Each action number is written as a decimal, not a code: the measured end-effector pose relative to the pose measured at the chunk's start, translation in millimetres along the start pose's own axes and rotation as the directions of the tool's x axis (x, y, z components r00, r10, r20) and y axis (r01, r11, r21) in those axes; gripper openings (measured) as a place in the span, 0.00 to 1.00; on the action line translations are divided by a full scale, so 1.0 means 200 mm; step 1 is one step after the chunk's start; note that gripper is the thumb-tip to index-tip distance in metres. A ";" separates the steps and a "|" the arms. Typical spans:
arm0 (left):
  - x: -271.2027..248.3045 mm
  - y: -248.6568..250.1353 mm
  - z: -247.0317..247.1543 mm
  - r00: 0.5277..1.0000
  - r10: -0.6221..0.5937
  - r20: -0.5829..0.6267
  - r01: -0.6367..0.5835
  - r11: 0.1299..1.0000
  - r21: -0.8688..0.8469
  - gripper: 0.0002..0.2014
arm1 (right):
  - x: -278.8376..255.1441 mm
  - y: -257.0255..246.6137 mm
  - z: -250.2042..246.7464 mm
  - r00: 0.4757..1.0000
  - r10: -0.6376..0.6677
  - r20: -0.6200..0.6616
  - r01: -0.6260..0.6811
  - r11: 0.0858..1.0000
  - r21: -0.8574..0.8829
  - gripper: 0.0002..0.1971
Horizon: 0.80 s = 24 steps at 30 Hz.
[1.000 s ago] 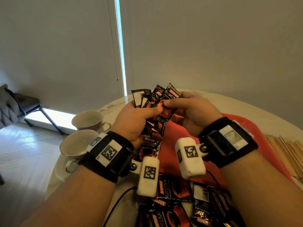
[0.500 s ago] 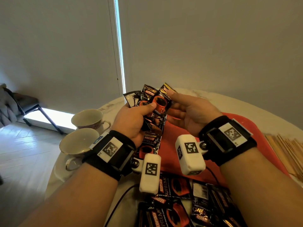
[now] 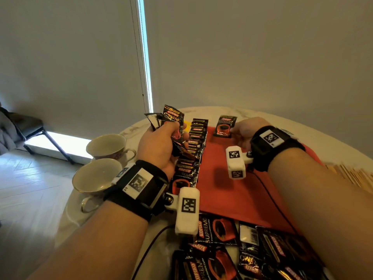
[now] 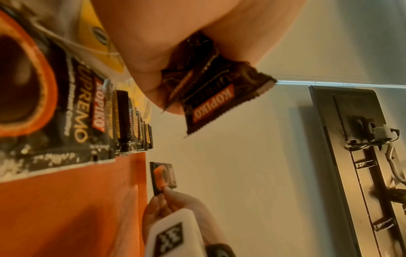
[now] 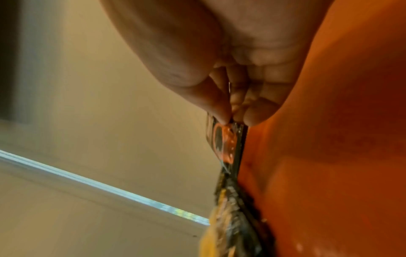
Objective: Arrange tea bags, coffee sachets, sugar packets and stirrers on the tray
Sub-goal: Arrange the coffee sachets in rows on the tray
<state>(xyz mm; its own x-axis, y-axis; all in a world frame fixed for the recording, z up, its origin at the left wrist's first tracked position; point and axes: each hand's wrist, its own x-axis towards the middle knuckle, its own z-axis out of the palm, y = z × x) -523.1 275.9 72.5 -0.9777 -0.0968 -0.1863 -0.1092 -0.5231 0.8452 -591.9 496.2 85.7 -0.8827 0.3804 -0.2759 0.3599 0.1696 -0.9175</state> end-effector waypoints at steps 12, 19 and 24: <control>0.01 0.01 0.00 1.000 0.016 -0.024 -0.015 1.000 0.014 0.13 | 0.13 -0.01 0.11 1.000 0.027 0.016 -0.024 0.990 -0.139 0.03; 0.01 0.00 0.00 0.999 0.032 -0.003 -0.031 0.998 0.055 0.11 | 0.12 -0.01 0.11 1.000 0.014 0.028 -0.010 0.990 -0.142 0.07; 0.00 0.00 0.01 0.999 0.041 0.007 -0.042 0.997 0.065 0.12 | 0.11 0.00 0.08 0.997 -0.008 0.080 0.015 0.996 -0.086 0.04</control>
<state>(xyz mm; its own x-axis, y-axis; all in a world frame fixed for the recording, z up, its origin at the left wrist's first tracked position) -523.3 278.1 72.6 -0.9827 -0.1119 -0.1476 -0.0799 -0.4625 0.8830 -616.7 491.0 74.9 -0.9069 0.3052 -0.2905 0.3713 0.2531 -0.8933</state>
